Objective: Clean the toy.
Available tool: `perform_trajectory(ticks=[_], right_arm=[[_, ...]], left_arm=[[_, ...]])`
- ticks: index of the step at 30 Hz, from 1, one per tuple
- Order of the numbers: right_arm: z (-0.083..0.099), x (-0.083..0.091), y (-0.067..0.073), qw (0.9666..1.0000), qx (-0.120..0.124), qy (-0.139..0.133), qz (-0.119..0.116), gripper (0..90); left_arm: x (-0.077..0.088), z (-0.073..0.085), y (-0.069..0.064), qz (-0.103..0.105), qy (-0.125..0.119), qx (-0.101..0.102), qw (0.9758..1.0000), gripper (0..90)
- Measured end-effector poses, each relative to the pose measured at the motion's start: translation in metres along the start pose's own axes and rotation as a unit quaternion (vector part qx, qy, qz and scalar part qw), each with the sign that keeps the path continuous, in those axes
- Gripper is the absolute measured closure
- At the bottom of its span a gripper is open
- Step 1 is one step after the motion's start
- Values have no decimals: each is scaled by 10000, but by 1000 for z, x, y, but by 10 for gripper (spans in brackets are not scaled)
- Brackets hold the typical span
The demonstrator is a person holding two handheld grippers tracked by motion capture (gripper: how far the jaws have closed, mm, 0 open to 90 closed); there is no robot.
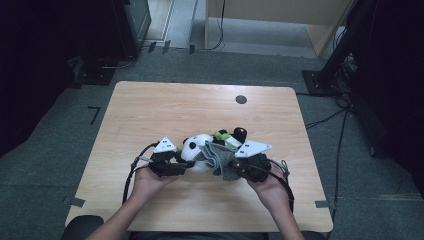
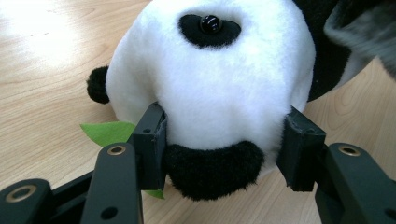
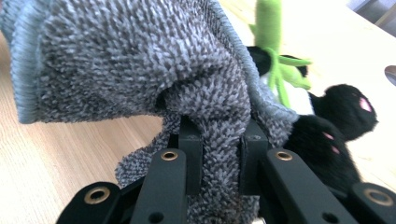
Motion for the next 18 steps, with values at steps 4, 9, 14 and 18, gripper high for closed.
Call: perform_trajectory(ticks=[4, 9, 14, 18], right_arm=[[-3, 9, -8, 9999, -67, -68, 63, 770], [-4, 22, -22, 9993, -241, -209, 211, 761], [-1, 32, -39, 9975, -481, -368, 352, 755], [2, 39, -51, 9958, -635, -452, 476, 761]], left_arm=[[0, 0, 1, 19, -4, 26, 10000, 444], [0, -1, 0, 63, -22, 107, 9999, 443], [0, -1, 0, 83, -44, 131, 9999, 443], [0, 0, 0, 86, -54, 128, 9999, 442]])
Point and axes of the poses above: each handheld gripper's, and its own axes: x roughly backward along the jaws, z roughly out of its underside, y roughly to its left, the point moved 8 cm from there along -x, roughly forward along the jaws, and after that the axes turned 12 degrees about -y, right-handed, at the moved point
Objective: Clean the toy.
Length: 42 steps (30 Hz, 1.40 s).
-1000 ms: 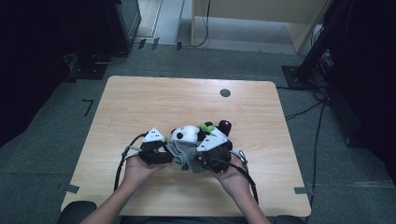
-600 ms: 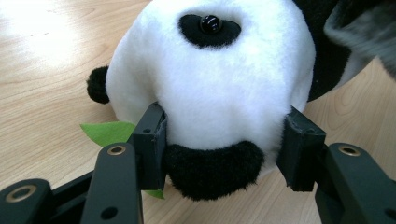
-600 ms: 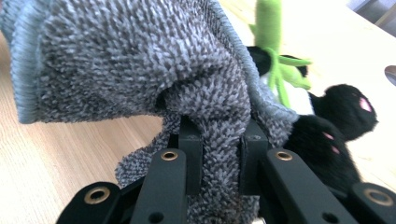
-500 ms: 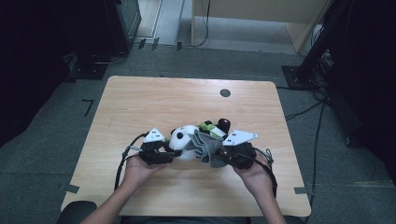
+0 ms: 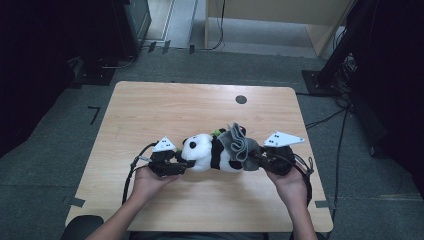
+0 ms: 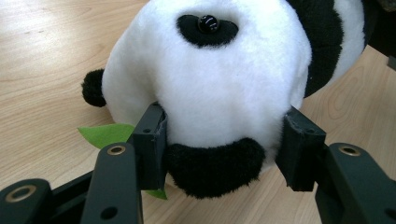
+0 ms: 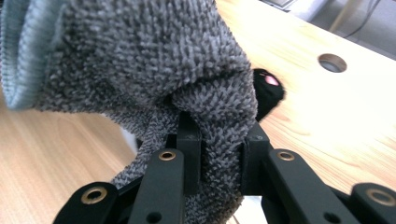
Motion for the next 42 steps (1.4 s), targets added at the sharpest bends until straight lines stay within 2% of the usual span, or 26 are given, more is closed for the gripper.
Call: perform_trajectory(ticks=[4, 7, 9, 11, 13, 15, 17, 21, 24, 26, 29, 31, 32, 34, 39, 42], right_arm=[[2, 6, -13, 9996, -173, -45, 230, 764], [1, 10, -22, 9989, -355, -133, 284, 767], [-6, 16, -28, 9977, -463, -293, 394, 771], [-17, 24, -29, 9962, -595, -517, 376, 773], [-28, 28, -22, 9959, -562, -662, 262, 772], [-38, 25, -8, 9964, -431, -718, 143, 772], [-46, 17, 8, 9972, -203, -720, 14, 772], [-61, -6, 43, 9964, 25, -781, -338, 772], [-60, -32, 65, 9962, 160, -637, -580, 773], [-51, -50, 79, 9962, 191, -444, -728, 773], [-29, -77, 92, 9968, 420, -145, -664, 772], [-10, -92, 98, 9958, 479, 217, -751, 773], [-4, -96, 102, 9953, 439, 282, -819, 774], [2, -98, 104, 9944, 510, 304, -871, 776], [15, -89, 102, 9911, 516, 704, -1002, 779], [23, -81, 98, 9902, 492, 836, -1003, 781]], left_arm=[[0, 1, 0, 15, -6, 17, 10000, 441], [0, 0, 1, 53, -32, 111, 9999, 439], [0, 0, 1, 58, -21, 96, 9999, 439], [-1, 0, 1, 45, -32, 71, 10000, 439], [-1, 0, 1, 46, -39, 101, 9999, 438], [-1, 0, 1, 41, -42, 119, 9999, 438], [0, 0, 0, 32, -26, 113, 9999, 437], [-1, -1, 0, 32, -43, 119, 9999, 436], [0, -1, 0, 24, -50, 117, 9999, 437], [-1, -1, 0, 27, -52, 115, 9999, 436], [-1, -1, 0, 11, -66, 139, 9999, 436], [-1, 0, 1, -12, -21, 129, 9999, 436], [-1, 1, 2, -38, 38, 81, 10000, 437], [0, 2, 2, -17, 55, 67, 10000, 437], [0, 2, 2, 6, 76, 49, 10000, 437], [0, 2, 3, 12, 74, 63, 10000, 438]])
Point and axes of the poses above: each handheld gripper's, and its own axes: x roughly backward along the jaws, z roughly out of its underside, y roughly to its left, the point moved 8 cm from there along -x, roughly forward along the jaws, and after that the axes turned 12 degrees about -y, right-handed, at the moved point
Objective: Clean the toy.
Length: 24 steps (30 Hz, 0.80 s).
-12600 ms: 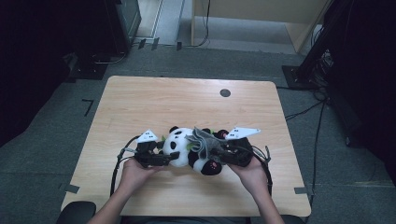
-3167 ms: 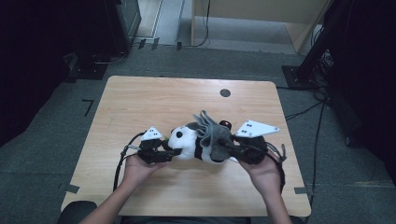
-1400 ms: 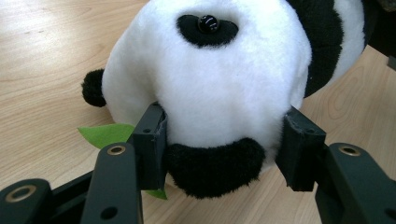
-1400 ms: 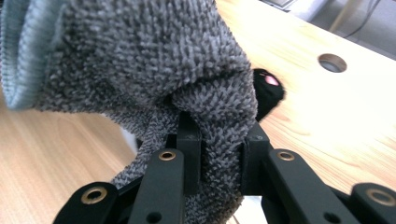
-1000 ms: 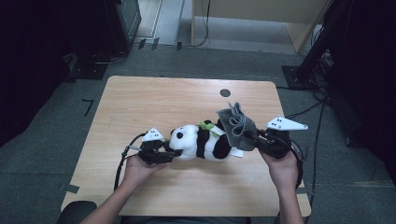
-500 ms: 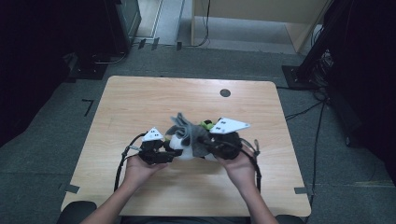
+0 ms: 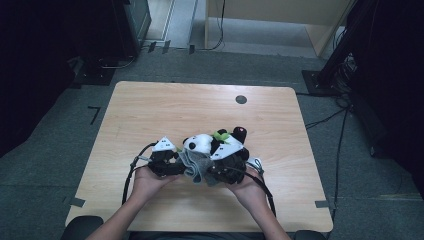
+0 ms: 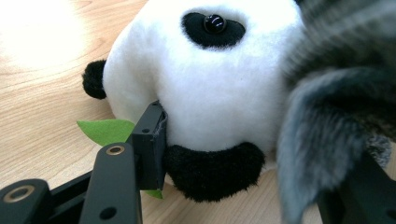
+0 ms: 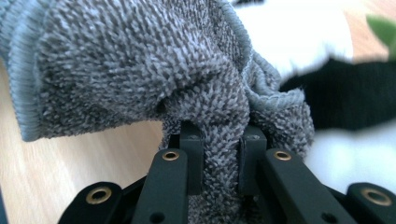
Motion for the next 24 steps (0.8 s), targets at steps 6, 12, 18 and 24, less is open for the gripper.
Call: perform_trajectory(ticks=[6, 12, 18, 24], right_arm=[[9, 22, -8, 9997, 30, 178, 144, 782], [11, 49, -30, 9990, -103, 103, 431, 781], [11, 69, -47, 9975, -266, -61, 657, 780], [9, 81, -58, 9960, -363, -189, 800, 777]], left_arm=[[0, -1, 1, 34, -13, 89, 10000, 438], [0, 0, 0, 24, -15, 84, 10000, 440], [0, 0, 0, 32, -12, 115, 9999, 441], [0, -1, 1, 43, -16, 143, 9999, 441]])
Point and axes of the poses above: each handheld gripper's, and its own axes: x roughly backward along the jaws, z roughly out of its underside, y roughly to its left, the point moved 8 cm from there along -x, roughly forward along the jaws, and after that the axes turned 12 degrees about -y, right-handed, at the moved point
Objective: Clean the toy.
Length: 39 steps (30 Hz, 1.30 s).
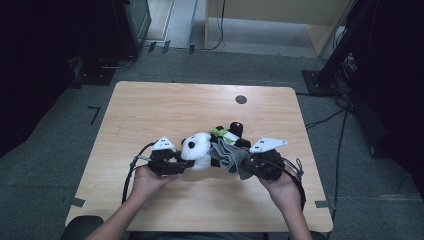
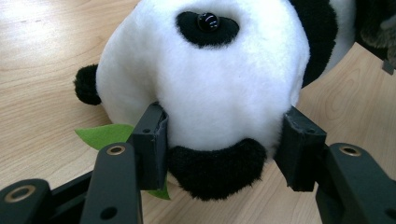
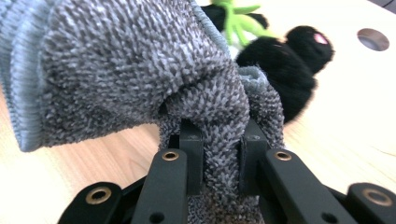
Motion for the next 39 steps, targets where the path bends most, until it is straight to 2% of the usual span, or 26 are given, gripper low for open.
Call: perform_trajectory(ticks=[4, 9, 12, 15, 22, 23, 24, 27, 28, 29, 33, 36, 39], right_arm=[[-1, 8, -12, 9997, -151, -144, 103, 775], [-1, 19, -32, 9978, -440, -384, 304, 773], [-1, 24, -49, 9955, -543, -518, 579, 774], [4, 23, -64, 9937, -535, -475, 857, 774], [28, 14, -101, 9871, -1003, -483, 1150, 770], [28, 14, -101, 9871, -1003, -483, 1150, 770], [36, 12, -114, 9829, -1248, -542, 1237, 767], [51, 8, -130, 9785, -1498, -476, 1332, 761], [51, 8, -130, 9785, -1498, -476, 1332, 761], [64, 6, -139, 9756, -1674, -381, 1369, 760], [79, 0, -150, 9717, -1795, -237, 1520, 742], [90, -8, -156, 9701, -1857, -39, 1564, 728], [95, -17, -161, 9701, -1871, 44, 1547, 706]], left_arm=[[0, 0, 0, 6, -9, 25, 10000, 440], [0, 0, 1, 12, -2, -9, 10000, 441], [1, 1, 2, -13, 16, -124, 9999, 440], [2, 2, 3, -28, 26, -170, 9998, 439], [2, 1, 3, -11, -3, -172, 9999, 434], [2, 1, 3, -11, -3, -172, 9999, 431], [2, 1, 3, 6, -25, -165, 9999, 427], [3, 1, 2, 43, -91, -70, 9999, 415], [3, 1, 2, 43, -91, -70, 9999, 415], [2, 1, 2, 39, -107, -80, 9999, 415], [2, 0, 3, 47, -163, -25, 9999, 407], [2, 0, 2, 45, -165, -20, 9999, 399], [2, 1, 2, 53, -173, -30, 9998, 392]])
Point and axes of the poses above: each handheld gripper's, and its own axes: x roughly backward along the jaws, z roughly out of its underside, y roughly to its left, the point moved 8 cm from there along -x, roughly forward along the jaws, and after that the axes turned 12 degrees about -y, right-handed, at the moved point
